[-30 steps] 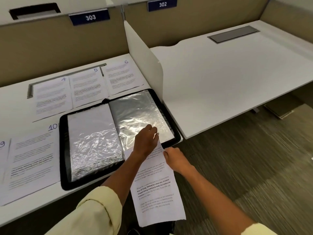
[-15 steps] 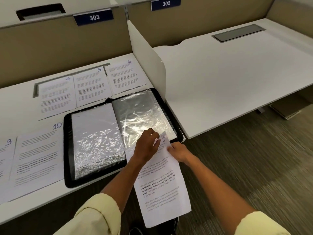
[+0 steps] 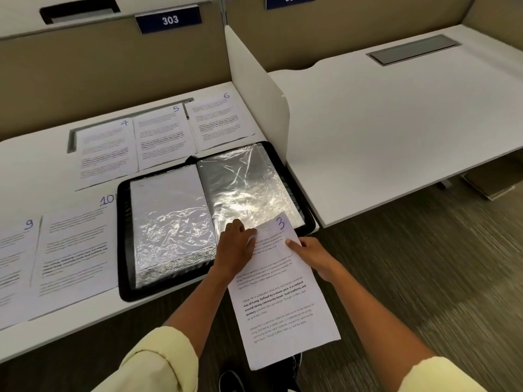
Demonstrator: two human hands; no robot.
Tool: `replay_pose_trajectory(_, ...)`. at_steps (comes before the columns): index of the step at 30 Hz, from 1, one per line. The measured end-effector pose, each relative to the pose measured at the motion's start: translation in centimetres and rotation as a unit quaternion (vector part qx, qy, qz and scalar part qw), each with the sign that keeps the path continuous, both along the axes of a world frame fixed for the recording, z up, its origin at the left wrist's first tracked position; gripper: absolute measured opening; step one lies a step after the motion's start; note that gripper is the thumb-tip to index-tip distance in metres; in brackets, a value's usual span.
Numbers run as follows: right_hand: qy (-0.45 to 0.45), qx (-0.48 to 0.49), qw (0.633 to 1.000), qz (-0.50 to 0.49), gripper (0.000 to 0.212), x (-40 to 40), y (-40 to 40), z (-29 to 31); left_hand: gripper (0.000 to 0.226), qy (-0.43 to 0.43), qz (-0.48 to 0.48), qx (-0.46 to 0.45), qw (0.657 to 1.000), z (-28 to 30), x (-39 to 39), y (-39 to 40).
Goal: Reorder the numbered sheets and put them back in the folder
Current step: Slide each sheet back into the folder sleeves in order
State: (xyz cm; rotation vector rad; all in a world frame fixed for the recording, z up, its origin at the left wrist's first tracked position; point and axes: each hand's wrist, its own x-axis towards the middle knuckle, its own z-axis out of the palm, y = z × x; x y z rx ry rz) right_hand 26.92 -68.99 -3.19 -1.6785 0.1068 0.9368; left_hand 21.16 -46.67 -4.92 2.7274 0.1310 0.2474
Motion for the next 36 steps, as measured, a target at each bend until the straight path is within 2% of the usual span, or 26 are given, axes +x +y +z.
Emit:
replay_pose_trajectory(6,0.065,0.029,0.997,0.029,0.039,-2.1,-2.6,-0.1,0.027,0.022,-0.019,-0.045,0.999,-0.8,0.2,0.8)
replay_pose_trajectory(9,0.1,0.034,0.994,0.024,0.053,-3.7,-4.1,-0.5,0.023,0.032,-0.028,-0.061,0.997,-1.0,0.4,1.3)
replay_pose_trajectory(12,0.141,0.059,0.988,-0.03,0.055,-5.7,-5.7,-1.2,0.02,0.036,-0.032,-0.075,0.996,-1.1,0.6,1.6)
replay_pose_trajectory(17,0.192,0.18,0.954,-0.146,0.055,-10.5,-7.9,-3.1,0.019,0.035,-0.041,-0.078,0.995,-1.4,0.7,1.9)
replay_pose_trajectory(24,0.184,0.247,0.924,-0.225,0.093,-16.5,-6.4,-3.8,0.022,0.058,-0.052,-0.053,0.996,-0.9,1.1,1.7)
replay_pose_trajectory(27,0.189,0.27,0.91,-0.253,0.084,-18.0,-5.1,-3.1,0.024,0.063,-0.05,-0.044,0.996,-0.5,1.0,1.5)
replay_pose_trajectory(30,0.172,0.261,0.896,-0.316,0.052,-19.4,-4.3,-2.9,0.023,0.063,-0.051,-0.046,0.996,-0.3,1.0,1.4)
replay_pose_trajectory(31,0.164,0.248,0.894,-0.334,0.048,-19.7,-4.1,-3.0,0.023,0.063,-0.05,-0.049,0.996,-0.2,1.0,1.4)
replay_pose_trajectory(36,0.136,0.186,0.891,-0.391,0.043,-21.1,-3.0,-3.7,0.022,0.042,-0.035,-0.048,0.997,-0.1,0.7,1.4)
